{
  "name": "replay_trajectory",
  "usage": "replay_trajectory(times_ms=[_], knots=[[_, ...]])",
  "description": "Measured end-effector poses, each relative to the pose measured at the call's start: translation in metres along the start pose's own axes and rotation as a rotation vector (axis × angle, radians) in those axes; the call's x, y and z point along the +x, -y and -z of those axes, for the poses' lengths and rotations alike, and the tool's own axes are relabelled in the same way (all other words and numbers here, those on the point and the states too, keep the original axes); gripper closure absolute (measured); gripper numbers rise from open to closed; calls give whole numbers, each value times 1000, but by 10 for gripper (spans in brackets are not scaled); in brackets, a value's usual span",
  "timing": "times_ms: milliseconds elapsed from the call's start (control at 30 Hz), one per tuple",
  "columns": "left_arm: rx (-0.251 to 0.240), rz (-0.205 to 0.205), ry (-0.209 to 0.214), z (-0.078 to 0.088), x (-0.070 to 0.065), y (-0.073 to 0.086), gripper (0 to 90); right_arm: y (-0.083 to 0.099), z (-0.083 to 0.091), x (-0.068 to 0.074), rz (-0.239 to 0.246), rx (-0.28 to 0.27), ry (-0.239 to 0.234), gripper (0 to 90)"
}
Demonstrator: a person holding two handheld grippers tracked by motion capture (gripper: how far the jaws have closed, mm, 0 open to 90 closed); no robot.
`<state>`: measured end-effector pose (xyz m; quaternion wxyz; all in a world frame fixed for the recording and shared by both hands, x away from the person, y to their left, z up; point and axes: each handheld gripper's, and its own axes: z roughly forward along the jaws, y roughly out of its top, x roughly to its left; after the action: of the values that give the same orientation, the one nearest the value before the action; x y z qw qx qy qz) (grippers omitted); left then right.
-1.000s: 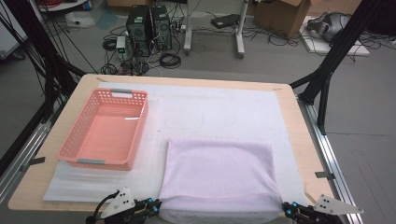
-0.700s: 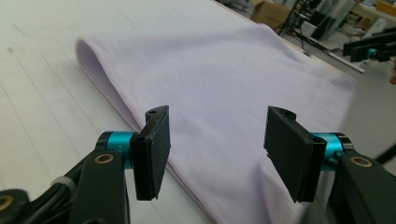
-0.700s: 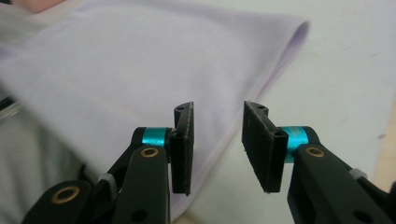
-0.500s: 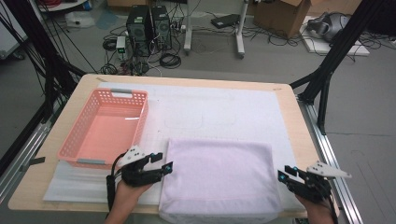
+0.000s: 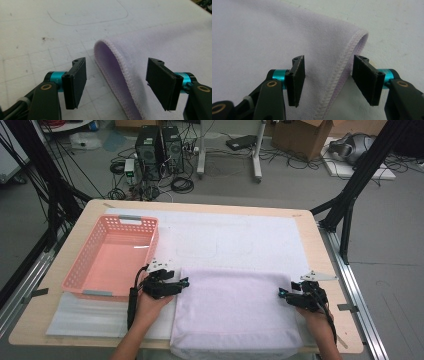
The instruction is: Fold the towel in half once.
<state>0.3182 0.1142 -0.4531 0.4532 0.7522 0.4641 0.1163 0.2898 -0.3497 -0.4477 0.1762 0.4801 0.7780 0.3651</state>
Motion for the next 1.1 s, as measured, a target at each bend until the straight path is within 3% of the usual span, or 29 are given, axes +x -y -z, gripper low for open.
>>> replay_trajectory(times_ms=[133,200,267,400,467,533,633,767,933,1000,1100], knots=[[40,-103,-78,-4,-10,-2,383,0,1,3,9,5,12,531],[38,-122,-96,-3,-11,-1,462,0,2,4,6,9,-5,675],[31,-124,-83,-2,-11,0,562,0,2,4,6,14,-45,787],[42,-206,-20,-3,-16,1,819,0,1,3,-11,14,-77,823],[44,-176,-15,-3,-15,1,835,2,1,-2,-34,3,-116,829],[42,-119,3,-3,-12,1,843,3,1,-3,-27,-9,-120,837],[37,-88,9,-3,-12,1,856,4,2,-3,-22,-18,-121,848],[-50,-27,32,3,-9,-5,860,3,5,-7,-28,-55,-117,856],[-94,-42,19,4,-7,-26,861,-14,9,-13,16,-112,-75,858],[-123,-17,17,1,-3,-37,861,-24,9,-17,14,-129,-62,858],[-151,-27,10,-5,2,-55,860,-40,8,-26,18,-166,-37,857]])
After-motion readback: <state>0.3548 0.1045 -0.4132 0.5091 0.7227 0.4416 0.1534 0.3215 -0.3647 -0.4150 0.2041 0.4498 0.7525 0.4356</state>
